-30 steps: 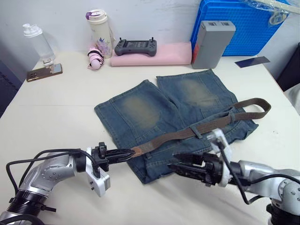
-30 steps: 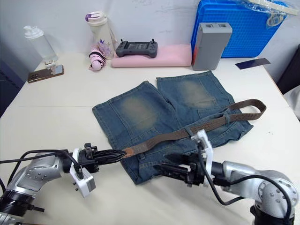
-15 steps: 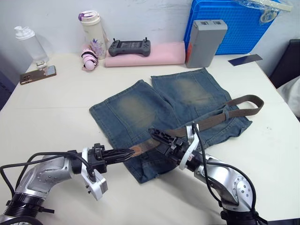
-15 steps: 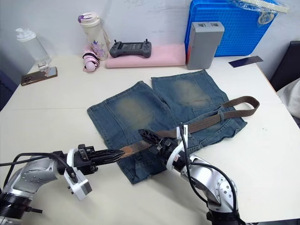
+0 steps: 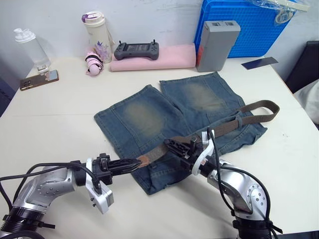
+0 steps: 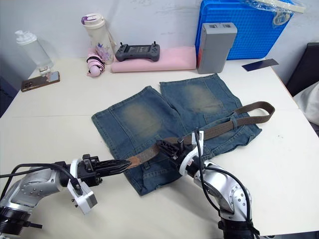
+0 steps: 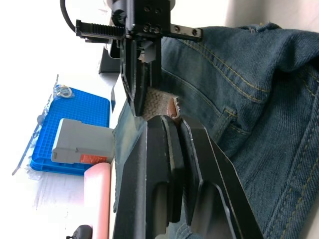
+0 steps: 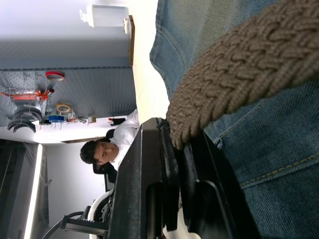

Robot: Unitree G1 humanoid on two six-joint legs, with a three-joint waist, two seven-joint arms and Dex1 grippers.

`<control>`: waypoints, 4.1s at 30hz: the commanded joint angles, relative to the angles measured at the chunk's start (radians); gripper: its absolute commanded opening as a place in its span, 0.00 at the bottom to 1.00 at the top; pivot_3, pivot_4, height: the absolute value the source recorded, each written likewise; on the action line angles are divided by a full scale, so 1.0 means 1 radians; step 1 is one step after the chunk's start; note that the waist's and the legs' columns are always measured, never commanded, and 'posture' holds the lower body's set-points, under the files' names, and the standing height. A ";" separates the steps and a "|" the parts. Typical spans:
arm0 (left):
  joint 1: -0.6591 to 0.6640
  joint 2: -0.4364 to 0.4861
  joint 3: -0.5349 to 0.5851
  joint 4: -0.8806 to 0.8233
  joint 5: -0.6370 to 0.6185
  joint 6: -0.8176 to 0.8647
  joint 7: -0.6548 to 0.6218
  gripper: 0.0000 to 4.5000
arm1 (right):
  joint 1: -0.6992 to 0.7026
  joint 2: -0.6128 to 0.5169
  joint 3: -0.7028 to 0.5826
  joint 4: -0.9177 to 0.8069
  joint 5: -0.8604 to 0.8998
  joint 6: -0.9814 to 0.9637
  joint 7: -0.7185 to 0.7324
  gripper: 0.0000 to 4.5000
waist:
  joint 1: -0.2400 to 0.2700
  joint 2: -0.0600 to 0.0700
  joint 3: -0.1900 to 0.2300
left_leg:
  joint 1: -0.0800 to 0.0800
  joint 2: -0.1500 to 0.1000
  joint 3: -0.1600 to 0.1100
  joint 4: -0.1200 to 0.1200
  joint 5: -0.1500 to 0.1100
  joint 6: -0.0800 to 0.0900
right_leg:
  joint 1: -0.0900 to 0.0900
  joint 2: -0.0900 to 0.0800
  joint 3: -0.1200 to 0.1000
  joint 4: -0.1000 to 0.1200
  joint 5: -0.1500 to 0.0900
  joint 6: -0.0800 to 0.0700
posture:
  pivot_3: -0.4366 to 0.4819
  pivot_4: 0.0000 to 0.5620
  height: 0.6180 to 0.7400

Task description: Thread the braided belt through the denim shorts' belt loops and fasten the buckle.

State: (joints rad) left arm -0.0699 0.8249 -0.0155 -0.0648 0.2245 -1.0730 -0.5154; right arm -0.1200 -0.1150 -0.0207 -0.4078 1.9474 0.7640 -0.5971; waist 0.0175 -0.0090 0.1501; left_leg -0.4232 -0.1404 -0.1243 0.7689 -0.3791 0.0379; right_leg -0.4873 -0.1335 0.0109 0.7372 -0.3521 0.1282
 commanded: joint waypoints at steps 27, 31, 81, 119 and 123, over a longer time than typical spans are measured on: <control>0.218 0.036 0.057 -0.205 -0.472 0.634 -0.300 0.98 | 0.013 -0.111 0.051 -0.074 -0.256 -0.086 0.185 0.00 | -0.019 0.001 0.001 | 0.000 0.000 0.000 0.000 0.000 -0.001 | -0.001 0.000 0.001 0.000 0.000 -0.001 | 0.48 0.27 0.35; 0.224 0.045 0.081 -0.216 -0.458 0.630 -0.317 0.98 | 0.005 -0.096 0.090 -0.069 -0.316 -0.083 0.194 0.00 | -0.018 0.001 0.001 | 0.000 0.000 0.000 0.000 0.000 -0.001 | -0.001 0.000 0.001 0.000 0.000 -0.001 | 0.48 0.27 0.35; -0.022 0.031 -0.060 0.109 0.050 0.085 -0.093 0.01 | -0.017 0.011 0.159 0.106 -0.575 0.142 0.218 0.00 | -0.022 -0.006 -0.009 | 0.002 0.001 0.001 0.000 0.000 -0.002 | -0.002 0.001 0.001 0.005 -0.001 -0.001 | 0.48 0.27 0.35; 0.054 0.136 -0.044 0.178 -0.188 0.125 -0.187 0.01 | 0.068 -0.424 0.290 -0.196 -1.305 0.283 0.567 0.01 | -0.022 -0.009 -0.009 | 0.005 0.004 -0.001 -0.001 -0.001 -0.004 | 0.005 0.002 -0.002 -0.005 -0.001 -0.001 | 0.48 0.27 0.35; 0.087 0.154 -0.033 0.168 -0.203 0.128 -0.188 0.01 | 0.057 -0.414 0.284 -0.182 -1.333 0.296 0.587 0.01 | -0.022 -0.009 -0.010 | 0.010 0.005 -0.001 -0.003 -0.002 -0.006 | 0.008 0.004 -0.002 -0.005 -0.002 -0.003 | 0.48 0.27 0.35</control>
State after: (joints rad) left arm -0.0107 0.9470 -0.0885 0.0912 0.0442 -0.9456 -0.6931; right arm -0.0929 -0.5209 0.2580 -0.6912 0.6675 0.9832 0.0014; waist -0.0049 -0.0180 0.1404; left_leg -0.4127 -0.1351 -0.1252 0.7647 -0.3812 0.0321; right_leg -0.4792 -0.1297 0.0092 0.7322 -0.3540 0.1248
